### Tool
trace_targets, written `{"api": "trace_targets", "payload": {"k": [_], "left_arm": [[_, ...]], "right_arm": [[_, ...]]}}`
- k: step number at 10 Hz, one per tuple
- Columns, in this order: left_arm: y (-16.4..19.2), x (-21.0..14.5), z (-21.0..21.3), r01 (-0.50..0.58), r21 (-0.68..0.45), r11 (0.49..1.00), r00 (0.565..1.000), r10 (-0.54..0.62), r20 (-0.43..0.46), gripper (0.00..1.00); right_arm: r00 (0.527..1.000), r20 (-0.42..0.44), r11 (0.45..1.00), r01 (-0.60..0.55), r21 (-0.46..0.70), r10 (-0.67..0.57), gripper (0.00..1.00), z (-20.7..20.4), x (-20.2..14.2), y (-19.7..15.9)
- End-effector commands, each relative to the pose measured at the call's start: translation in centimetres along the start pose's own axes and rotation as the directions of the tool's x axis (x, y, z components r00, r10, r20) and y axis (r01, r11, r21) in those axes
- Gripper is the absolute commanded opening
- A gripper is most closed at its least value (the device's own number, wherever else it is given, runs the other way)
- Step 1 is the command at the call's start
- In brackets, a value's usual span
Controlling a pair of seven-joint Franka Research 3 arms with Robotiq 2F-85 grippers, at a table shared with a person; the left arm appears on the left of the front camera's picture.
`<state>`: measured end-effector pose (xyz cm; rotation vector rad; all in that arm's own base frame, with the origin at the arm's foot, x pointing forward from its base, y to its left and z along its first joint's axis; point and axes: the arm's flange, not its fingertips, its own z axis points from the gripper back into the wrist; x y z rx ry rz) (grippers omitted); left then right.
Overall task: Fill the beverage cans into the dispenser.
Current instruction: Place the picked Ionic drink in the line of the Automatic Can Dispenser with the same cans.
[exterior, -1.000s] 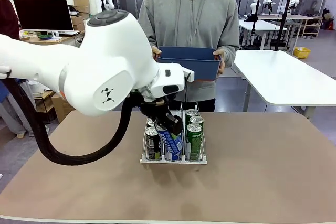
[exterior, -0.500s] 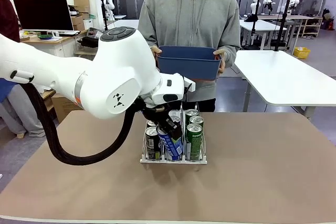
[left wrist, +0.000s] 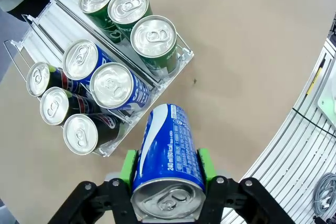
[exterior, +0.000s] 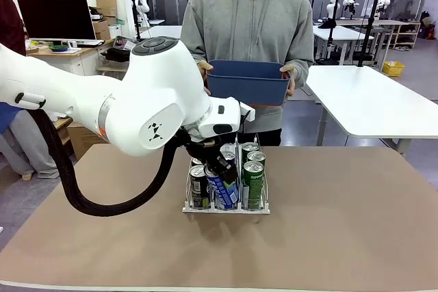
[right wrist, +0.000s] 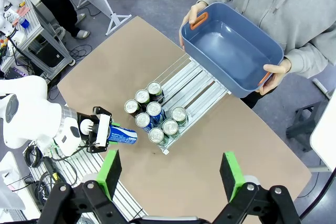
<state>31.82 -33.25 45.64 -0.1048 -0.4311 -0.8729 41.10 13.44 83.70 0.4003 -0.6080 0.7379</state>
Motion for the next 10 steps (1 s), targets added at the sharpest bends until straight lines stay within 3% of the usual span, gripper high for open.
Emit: {"api": "trace_targets", "payload": {"k": [1, 2, 3, 6, 10], "left_arm": [[0.0, 0.0, 0.0, 0.000, 0.000, 1.000, 1.000, 0.000, 0.000, 0.00], [0.2, 0.1, -0.1, -0.055, 0.026, 0.998, 0.997, 0.054, 0.051, 0.00], [0.0, 0.2, -0.7, -0.124, 0.025, 0.992, 0.992, 0.123, 0.040, 0.00], [-0.1, 0.8, -2.2, -0.148, 0.066, 0.987, 0.989, 0.147, 0.023, 0.00], [0.3, 1.9, -3.6, -0.199, 0.174, 0.964, 0.978, 0.186, 0.089, 0.00]], "right_arm": [[1.000, -0.005, 1.000, 0.005, 0.005, -0.004, 1.00, 0.1, -0.3, 0.0], [1.000, -0.005, 1.000, 0.005, 0.005, -0.004, 1.00, 0.1, -0.3, 0.0], [1.000, -0.005, 1.000, 0.005, 0.005, -0.004, 1.00, 0.1, -0.3, 0.0], [1.000, -0.005, 1.000, 0.005, 0.005, -0.004, 1.00, 0.1, -0.3, 0.0], [1.000, -0.005, 1.000, 0.005, 0.005, -0.004, 1.00, 0.1, -0.3, 0.0]]}}
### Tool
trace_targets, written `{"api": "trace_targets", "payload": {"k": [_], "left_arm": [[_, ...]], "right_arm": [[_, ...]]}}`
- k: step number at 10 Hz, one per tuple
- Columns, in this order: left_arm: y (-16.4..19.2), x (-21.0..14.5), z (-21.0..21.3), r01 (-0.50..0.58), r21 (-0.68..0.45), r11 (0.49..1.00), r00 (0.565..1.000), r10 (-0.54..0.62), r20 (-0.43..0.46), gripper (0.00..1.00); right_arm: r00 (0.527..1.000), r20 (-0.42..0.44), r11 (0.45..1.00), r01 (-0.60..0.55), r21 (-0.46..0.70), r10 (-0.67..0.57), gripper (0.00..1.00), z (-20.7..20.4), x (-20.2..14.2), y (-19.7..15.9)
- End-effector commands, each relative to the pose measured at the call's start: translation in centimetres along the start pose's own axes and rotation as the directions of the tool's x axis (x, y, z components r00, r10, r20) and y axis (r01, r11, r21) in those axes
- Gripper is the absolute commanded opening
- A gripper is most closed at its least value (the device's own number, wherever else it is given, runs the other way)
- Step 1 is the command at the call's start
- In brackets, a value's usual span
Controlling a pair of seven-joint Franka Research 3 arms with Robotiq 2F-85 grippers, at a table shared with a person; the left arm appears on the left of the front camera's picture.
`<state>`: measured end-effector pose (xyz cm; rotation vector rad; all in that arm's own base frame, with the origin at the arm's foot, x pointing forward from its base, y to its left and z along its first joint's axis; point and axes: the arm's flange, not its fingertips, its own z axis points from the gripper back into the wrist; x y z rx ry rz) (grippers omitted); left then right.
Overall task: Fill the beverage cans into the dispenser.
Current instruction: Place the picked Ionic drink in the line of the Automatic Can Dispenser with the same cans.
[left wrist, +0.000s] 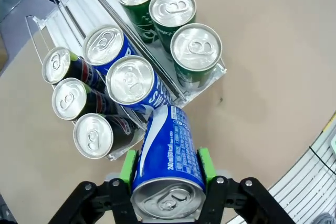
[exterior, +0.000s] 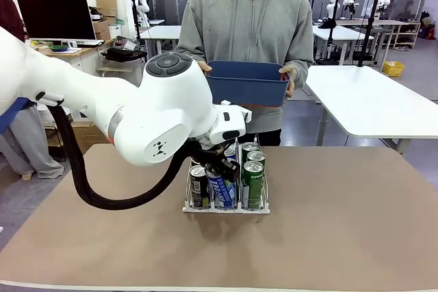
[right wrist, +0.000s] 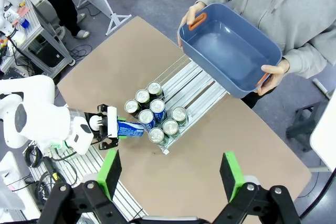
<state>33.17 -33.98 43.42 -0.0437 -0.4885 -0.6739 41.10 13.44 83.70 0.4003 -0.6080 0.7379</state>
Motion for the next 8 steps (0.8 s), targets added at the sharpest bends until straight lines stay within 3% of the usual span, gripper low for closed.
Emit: {"api": "trace_targets", "payload": {"k": [1, 8], "left_arm": [[0.0, 1.7, -1.4, -0.024, 0.066, 0.998, 0.998, 0.021, 0.053, 0.00], [1.8, 4.4, -4.0, -0.060, 0.051, 0.997, 0.997, 0.058, 0.055, 0.00]], "right_arm": [[1.000, -0.005, 1.000, 0.005, 0.005, -0.004, 1.00, 0.1, -0.3, 0.0], [1.000, -0.005, 1.000, 0.005, 0.005, -0.004, 1.00, 0.1, -0.3, 0.0]]}}
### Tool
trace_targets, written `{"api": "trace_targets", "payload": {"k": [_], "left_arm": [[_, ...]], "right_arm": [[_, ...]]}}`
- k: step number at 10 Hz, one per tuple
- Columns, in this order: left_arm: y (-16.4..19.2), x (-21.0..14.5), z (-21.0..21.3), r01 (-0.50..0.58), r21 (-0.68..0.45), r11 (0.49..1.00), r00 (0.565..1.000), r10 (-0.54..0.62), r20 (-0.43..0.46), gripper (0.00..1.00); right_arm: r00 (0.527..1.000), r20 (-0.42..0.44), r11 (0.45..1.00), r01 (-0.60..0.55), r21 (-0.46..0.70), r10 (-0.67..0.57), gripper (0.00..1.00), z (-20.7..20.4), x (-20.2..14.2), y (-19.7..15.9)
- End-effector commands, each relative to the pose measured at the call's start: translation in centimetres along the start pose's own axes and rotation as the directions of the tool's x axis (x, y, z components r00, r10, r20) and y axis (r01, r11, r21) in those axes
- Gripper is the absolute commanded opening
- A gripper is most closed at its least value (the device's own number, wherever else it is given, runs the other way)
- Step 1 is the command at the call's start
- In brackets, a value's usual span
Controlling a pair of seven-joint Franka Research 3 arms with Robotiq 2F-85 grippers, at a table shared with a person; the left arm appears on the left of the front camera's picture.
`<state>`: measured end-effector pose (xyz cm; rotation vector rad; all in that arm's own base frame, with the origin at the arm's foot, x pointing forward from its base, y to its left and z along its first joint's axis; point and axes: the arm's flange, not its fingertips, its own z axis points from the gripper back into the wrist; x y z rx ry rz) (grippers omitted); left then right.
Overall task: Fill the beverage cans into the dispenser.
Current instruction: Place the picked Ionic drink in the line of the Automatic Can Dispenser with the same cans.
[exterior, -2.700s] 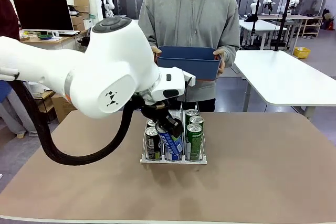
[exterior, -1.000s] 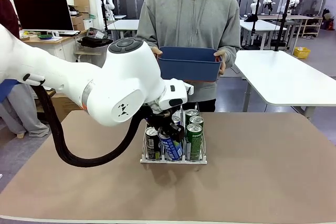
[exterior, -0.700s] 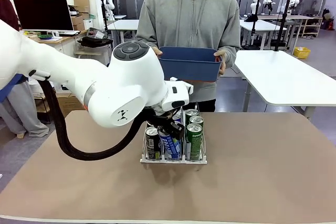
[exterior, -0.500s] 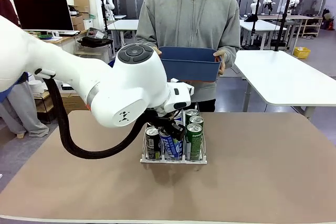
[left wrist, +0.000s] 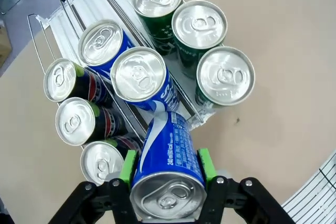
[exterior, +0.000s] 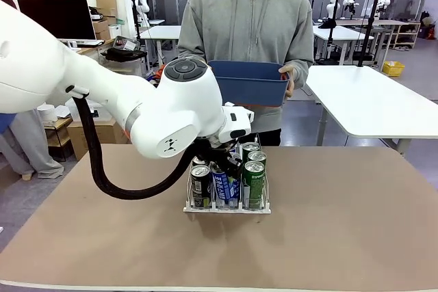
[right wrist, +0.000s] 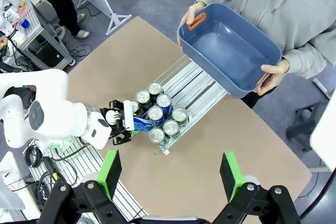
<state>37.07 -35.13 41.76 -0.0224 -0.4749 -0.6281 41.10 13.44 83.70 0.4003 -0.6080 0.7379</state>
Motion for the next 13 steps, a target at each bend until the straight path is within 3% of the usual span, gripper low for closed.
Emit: {"api": "trace_targets", "payload": {"k": [1, 6, 13], "left_arm": [[0.4, 2.3, -0.8, -0.035, 0.016, 0.999, 0.996, 0.033, 0.083, 0.00], [1.3, 4.1, -2.5, -0.067, 0.034, 0.997, 0.994, 0.064, 0.083, 0.00], [1.3, 4.7, -5.8, -0.055, -0.027, 0.998, 0.993, 0.052, -0.104, 0.00]], "right_arm": [[1.000, -0.005, 1.000, 0.005, 0.005, -0.005, 1.00, 0.1, -0.3, 0.0], [1.000, -0.005, 1.000, 0.005, 0.005, -0.005, 1.00, 0.1, -0.3, 0.0], [1.000, -0.005, 1.000, 0.005, 0.005, -0.005, 1.00, 0.1, -0.3, 0.0]]}}
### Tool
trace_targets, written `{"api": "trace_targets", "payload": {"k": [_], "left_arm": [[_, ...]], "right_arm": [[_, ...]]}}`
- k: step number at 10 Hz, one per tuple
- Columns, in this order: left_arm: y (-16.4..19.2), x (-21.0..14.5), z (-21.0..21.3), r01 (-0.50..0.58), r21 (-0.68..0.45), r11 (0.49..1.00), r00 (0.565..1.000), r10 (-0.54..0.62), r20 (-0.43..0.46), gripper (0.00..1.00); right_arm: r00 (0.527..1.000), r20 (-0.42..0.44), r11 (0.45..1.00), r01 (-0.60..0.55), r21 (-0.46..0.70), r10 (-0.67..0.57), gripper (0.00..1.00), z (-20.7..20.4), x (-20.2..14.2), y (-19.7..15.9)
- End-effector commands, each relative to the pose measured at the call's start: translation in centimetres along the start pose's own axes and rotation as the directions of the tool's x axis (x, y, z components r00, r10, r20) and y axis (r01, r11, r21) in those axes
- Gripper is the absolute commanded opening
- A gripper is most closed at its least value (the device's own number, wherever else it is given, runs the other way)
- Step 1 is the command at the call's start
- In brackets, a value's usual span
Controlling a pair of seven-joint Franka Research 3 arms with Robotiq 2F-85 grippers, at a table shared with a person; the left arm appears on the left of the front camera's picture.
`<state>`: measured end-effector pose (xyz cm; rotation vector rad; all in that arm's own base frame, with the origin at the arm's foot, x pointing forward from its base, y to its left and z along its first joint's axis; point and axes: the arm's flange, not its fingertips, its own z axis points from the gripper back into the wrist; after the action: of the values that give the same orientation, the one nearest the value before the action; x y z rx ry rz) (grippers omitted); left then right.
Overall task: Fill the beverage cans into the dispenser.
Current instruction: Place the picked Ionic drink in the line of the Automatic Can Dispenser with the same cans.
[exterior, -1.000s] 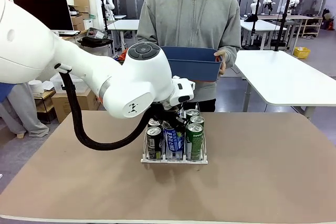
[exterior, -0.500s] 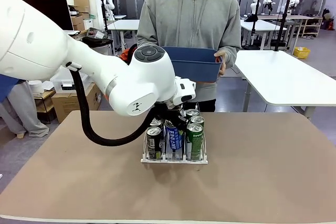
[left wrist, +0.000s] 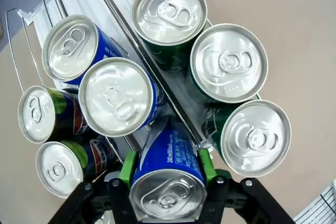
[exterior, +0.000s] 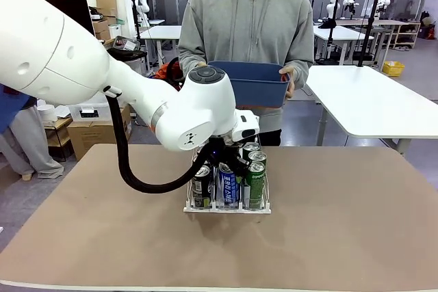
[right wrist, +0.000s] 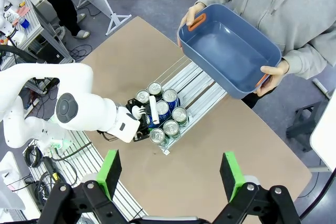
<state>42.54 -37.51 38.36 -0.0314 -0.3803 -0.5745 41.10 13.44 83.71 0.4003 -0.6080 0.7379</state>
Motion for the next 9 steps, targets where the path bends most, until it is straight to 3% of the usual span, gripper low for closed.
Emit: {"api": "trace_targets", "payload": {"k": [1, 4, 5, 6, 7, 8, 9], "left_arm": [[0.6, 1.2, -0.1, -0.013, -0.008, 1.000, 0.998, 0.013, -0.055, 0.00], [0.9, 1.1, 0.3, -0.023, 0.013, 1.000, 0.997, 0.024, -0.075, 0.00], [1.0, 1.0, 1.1, -0.024, 0.004, 1.000, 0.998, 0.025, -0.061, 0.77], [1.0, 1.0, 2.3, -0.049, 0.027, 0.998, 0.998, 0.050, -0.036, 0.77], [0.9, 0.8, 3.3, -0.060, 0.036, 0.998, 0.998, 0.060, -0.013, 0.97], [0.6, 0.5, 4.2, -0.069, 0.037, 0.997, 0.998, 0.069, 0.008, 0.79], [0.4, 0.1, 5.0, -0.075, 0.047, 0.996, 0.997, 0.073, 0.031, 1.00]], "right_arm": [[1.000, -0.005, 1.000, 0.005, 0.005, -0.005, 1.00, 0.1, -0.3, 0.0], [1.000, -0.005, 1.000, 0.005, 0.005, -0.005, 1.00, 0.1, -0.3, 0.0], [1.000, -0.005, 1.000, 0.005, 0.005, -0.005, 1.00, 0.1, -0.3, 0.0], [1.000, -0.005, 1.000, 0.005, 0.005, -0.005, 1.00, 0.1, -0.3, 0.0], [1.000, -0.005, 1.000, 0.005, 0.005, -0.005, 1.00, 0.1, -0.3, 0.0], [1.000, -0.005, 1.000, 0.005, 0.005, -0.005, 1.00, 0.1, -0.3, 0.0], [1.000, -0.005, 1.000, 0.005, 0.005, -0.005, 1.00, 0.1, -0.3, 0.0]]}}
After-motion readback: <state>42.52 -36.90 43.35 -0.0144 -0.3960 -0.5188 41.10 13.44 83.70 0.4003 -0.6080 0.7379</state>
